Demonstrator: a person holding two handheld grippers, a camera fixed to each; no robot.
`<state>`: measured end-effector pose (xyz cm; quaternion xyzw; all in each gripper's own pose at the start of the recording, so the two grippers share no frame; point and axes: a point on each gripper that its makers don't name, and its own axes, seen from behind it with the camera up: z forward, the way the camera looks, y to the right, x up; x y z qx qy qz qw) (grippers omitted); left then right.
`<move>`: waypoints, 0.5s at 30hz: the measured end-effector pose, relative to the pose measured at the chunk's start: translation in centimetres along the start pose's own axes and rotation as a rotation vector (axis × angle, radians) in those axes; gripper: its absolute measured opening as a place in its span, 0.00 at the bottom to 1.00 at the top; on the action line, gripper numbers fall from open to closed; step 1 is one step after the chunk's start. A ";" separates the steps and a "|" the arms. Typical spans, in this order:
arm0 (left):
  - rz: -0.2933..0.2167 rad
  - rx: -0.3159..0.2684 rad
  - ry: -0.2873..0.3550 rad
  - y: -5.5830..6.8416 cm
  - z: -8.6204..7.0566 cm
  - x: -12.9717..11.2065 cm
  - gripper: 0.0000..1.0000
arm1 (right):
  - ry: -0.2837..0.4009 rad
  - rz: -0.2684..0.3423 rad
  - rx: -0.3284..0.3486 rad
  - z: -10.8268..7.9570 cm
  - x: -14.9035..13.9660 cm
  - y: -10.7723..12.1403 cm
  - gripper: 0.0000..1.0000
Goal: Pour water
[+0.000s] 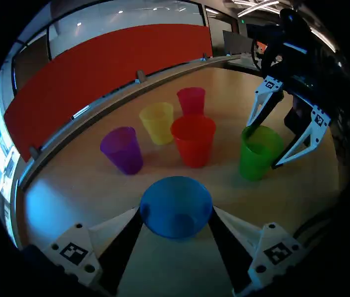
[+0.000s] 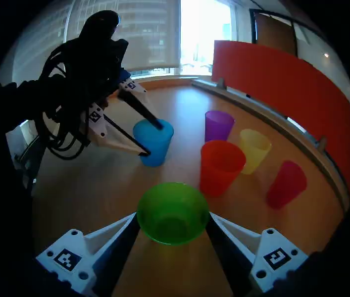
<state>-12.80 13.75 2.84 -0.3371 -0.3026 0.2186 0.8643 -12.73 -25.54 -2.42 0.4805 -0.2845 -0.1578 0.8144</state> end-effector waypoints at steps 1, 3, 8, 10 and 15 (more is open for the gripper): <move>-0.001 -0.001 -0.004 0.0 0.0 -0.1 0.88 | 0.000 0.002 0.000 0.0 0.0 0.0 0.93; 0.000 -0.003 -0.010 0.1 0.0 -0.3 0.88 | 0.000 0.004 0.000 0.0 0.0 0.0 0.93; 0.011 -0.003 -0.023 0.3 0.0 -0.8 0.88 | -0.011 0.003 -0.003 -0.1 -0.3 0.0 0.94; 0.015 -0.007 -0.030 0.4 0.0 -1.0 0.88 | -0.015 -0.001 -0.007 -0.1 -0.5 0.0 0.95; 0.020 -0.017 -0.057 0.7 0.0 -1.7 0.88 | -0.019 -0.002 -0.012 -0.1 -0.7 0.0 0.96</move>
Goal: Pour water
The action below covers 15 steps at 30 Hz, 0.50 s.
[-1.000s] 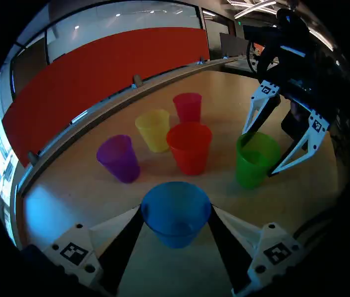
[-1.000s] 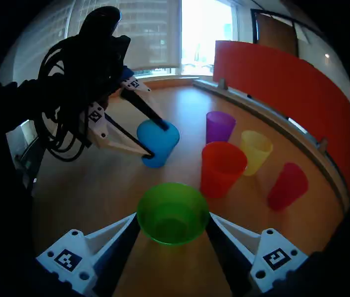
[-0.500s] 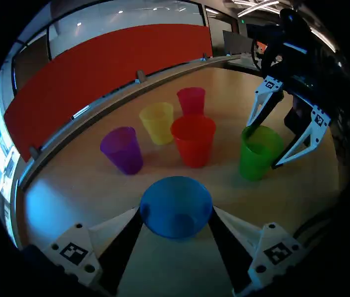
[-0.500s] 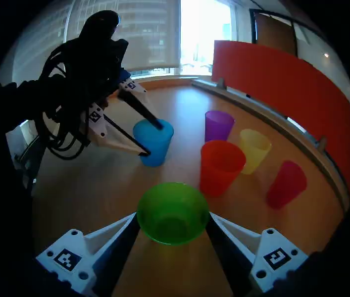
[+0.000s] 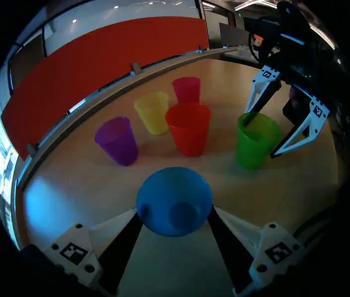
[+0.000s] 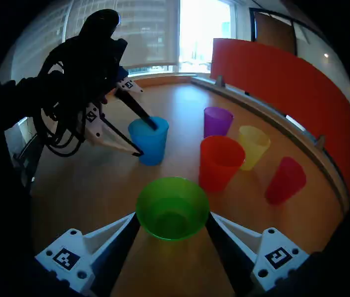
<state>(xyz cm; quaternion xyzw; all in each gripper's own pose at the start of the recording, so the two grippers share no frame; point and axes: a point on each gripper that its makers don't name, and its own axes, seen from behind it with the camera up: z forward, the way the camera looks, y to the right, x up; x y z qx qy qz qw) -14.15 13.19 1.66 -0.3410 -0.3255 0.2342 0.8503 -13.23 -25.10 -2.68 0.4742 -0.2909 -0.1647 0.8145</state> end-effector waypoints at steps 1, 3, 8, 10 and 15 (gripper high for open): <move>0.000 0.000 -0.006 0.0 0.0 -0.2 0.88 | -0.001 0.002 0.001 0.0 -0.1 0.0 0.96; 0.000 0.000 -0.015 0.1 0.0 -0.5 0.89 | -0.002 0.006 0.002 -0.1 -0.2 0.0 0.96; -0.010 0.000 -0.023 0.1 -0.1 -0.9 0.91 | -0.006 0.009 -0.001 -0.3 -0.5 0.0 0.96; -0.013 0.001 -0.024 0.0 -0.2 -1.0 0.91 | -0.006 0.010 -0.002 -0.4 -0.6 0.0 0.96; -0.010 0.009 -0.025 -0.2 -0.7 -1.2 0.91 | -0.014 0.013 -0.006 -0.8 -1.2 0.0 0.96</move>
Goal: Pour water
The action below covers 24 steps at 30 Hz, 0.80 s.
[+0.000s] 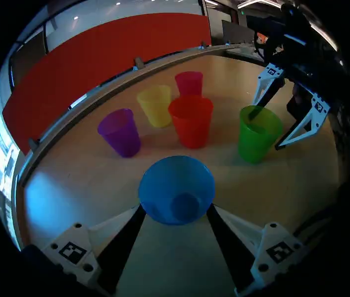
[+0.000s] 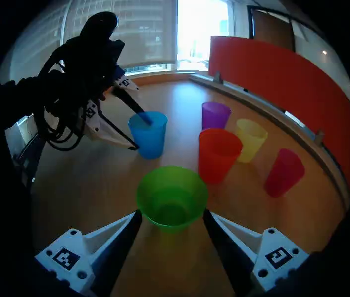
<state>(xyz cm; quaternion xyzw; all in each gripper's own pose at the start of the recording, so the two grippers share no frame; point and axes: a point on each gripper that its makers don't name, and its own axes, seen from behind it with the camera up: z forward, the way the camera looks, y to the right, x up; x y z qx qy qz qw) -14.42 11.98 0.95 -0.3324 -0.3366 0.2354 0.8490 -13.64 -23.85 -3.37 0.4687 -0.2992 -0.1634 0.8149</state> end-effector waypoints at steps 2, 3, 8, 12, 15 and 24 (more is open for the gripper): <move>0.004 0.001 -0.002 0.0 -0.3 -0.2 0.91 | -0.003 0.000 -0.004 -0.2 -0.2 0.0 0.96; 0.006 0.003 -0.003 0.0 -0.4 -0.3 0.91 | -0.003 0.001 -0.006 -0.3 -0.3 0.0 0.96; 0.017 0.021 -0.007 -0.2 -1.0 -0.9 0.91 | -0.003 0.005 -0.024 -1.0 -0.7 0.3 0.96; 0.011 0.029 -0.008 -0.2 -1.5 -1.3 0.91 | 0.006 0.018 -0.041 -1.6 -0.8 0.6 0.96; 0.002 0.033 -0.006 -0.1 -1.8 -1.6 0.91 | 0.010 0.029 -0.050 -2.2 -1.0 0.7 0.96; -0.025 0.076 -0.017 -0.5 -3.0 -3.4 0.91 | 0.007 0.040 -0.097 -4.1 -1.5 1.2 0.96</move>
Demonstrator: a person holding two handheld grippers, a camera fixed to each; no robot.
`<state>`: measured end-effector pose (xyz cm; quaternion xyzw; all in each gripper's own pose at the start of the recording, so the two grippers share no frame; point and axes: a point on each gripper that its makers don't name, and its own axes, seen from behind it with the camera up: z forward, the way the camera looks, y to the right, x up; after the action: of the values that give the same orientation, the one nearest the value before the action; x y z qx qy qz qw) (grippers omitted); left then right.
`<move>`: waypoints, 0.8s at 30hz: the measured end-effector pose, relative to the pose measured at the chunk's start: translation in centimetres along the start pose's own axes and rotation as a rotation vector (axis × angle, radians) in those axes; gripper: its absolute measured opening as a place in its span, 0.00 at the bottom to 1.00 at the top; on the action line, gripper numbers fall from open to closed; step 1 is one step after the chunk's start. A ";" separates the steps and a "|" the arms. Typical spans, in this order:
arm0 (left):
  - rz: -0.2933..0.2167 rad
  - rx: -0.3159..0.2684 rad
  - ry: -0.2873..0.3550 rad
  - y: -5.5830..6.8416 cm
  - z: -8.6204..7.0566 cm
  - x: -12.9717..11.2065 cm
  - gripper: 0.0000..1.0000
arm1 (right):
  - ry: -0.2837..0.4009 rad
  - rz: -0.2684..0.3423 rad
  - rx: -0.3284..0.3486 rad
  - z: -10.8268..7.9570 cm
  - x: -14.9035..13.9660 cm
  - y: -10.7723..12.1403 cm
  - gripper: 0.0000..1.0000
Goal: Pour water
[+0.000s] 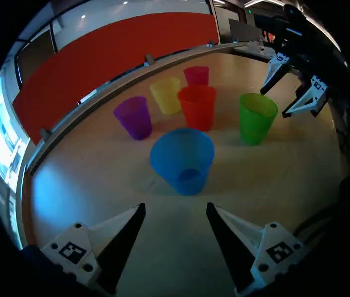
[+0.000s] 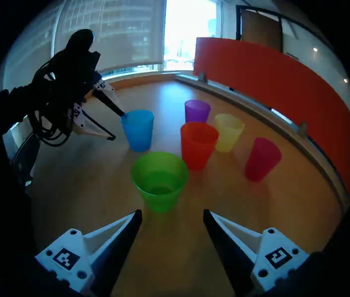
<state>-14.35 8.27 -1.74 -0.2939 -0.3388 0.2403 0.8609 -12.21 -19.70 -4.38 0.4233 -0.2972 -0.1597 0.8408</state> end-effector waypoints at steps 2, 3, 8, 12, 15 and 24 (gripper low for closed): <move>-0.009 0.009 -0.004 -0.2 -0.2 -0.4 0.91 | 0.008 0.009 -0.011 -0.4 0.1 0.1 0.96; -0.013 0.014 -0.003 -0.2 -0.3 -0.5 0.91 | 0.011 0.014 -0.016 -0.6 0.1 0.1 0.96; -0.032 0.042 0.014 -1.0 -1.0 -0.5 0.91 | 0.017 0.046 -0.042 -1.4 -0.5 0.5 0.96; -0.052 0.075 0.028 -1.8 -1.5 -0.7 0.91 | 0.017 0.069 -0.077 -2.0 -1.2 1.2 0.96; -0.072 0.101 0.036 -2.4 -1.9 -0.9 0.91 | 0.023 0.092 -0.107 -2.6 -1.6 1.8 0.96; -0.130 0.130 0.090 -3.2 -3.3 -0.6 0.91 | 0.058 0.172 -0.182 -4.5 -2.4 3.4 0.96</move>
<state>-11.70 4.51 -1.85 -0.2252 -0.3018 0.1921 0.9062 -11.19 -13.69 -4.63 0.3225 -0.2925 -0.1009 0.8946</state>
